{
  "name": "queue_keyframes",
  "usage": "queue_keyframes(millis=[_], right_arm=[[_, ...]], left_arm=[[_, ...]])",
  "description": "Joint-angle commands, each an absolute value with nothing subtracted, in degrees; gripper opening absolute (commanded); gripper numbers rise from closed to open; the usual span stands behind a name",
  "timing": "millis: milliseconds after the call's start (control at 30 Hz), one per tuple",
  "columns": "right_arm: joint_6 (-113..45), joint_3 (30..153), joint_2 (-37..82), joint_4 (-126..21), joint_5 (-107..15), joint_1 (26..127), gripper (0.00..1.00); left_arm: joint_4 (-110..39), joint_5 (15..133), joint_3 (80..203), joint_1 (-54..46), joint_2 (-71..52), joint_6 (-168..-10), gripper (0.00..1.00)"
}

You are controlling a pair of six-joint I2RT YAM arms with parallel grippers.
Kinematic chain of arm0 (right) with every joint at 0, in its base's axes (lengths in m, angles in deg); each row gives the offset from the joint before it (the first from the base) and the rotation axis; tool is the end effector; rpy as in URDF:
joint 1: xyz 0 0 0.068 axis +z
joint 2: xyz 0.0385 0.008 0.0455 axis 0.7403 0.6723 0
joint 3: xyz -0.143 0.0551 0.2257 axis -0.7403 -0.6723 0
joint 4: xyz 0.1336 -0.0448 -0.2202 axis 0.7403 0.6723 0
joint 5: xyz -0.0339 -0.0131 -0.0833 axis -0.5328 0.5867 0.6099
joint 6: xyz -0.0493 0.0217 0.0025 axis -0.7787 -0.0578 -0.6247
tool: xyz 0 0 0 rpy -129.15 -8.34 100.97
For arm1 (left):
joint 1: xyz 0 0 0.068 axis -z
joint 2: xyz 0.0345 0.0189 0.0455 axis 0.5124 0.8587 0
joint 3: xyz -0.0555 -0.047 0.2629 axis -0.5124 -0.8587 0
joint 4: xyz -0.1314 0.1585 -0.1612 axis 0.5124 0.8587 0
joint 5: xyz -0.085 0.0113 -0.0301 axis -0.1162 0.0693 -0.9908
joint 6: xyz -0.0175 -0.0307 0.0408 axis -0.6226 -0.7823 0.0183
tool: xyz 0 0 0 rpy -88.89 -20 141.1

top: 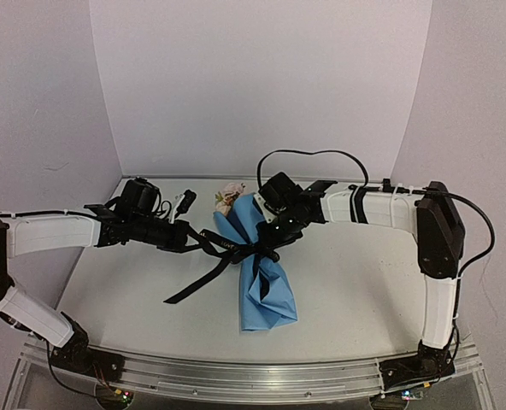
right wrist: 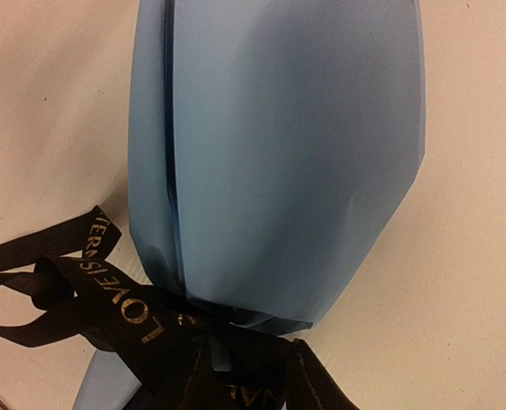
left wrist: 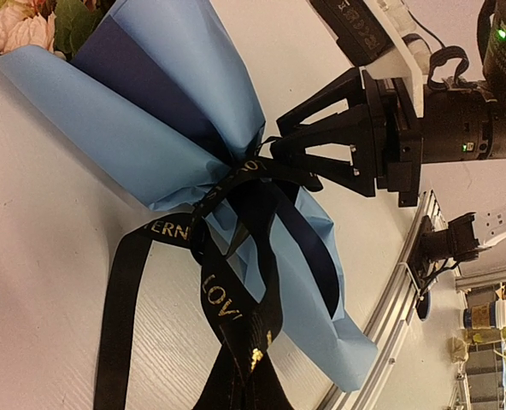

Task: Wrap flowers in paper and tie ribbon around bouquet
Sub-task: Cross the right side of the half-tied ribbon with the folded bouquet.

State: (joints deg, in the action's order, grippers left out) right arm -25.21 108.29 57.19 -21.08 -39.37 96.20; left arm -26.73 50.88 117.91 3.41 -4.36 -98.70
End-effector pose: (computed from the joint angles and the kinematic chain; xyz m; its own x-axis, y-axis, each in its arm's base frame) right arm 0.2954 0.3344 0.2181 -0.7280 -0.4199 -0.5419 -0.5845 0.7933 0.1705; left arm 0.2357 -0.1828 0.2304 -0.7757 0.1578 -0.6110 0.5761 0.5723 -0.5836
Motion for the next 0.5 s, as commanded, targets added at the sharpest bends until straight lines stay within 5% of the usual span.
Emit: queue_keyframes(millis=[0, 167, 367, 467], right_arm=[[-25.54, 110.52, 57.7, -19.96, -36.25, 96.18, 0.3], [-25.38, 110.88, 58.23, -19.7, -36.49, 96.14, 0.26], [-22.12, 109.82, 57.18, -19.44, -32.63, 96.06, 0.03], [-16.14, 107.33, 54.56, -19.36, -27.67, 95.61, 0.0]], left_arm=[[-27.84, 50.2, 120.95, 3.54, -4.11, -97.83, 0.0], [-27.84, 50.1, 121.1, 3.54, -4.02, -97.83, 0.0], [-27.76, 50.19, 120.91, 3.54, -4.15, -97.91, 0.0], [-27.99, 50.39, 120.58, 3.54, -4.37, -98.09, 0.0]])
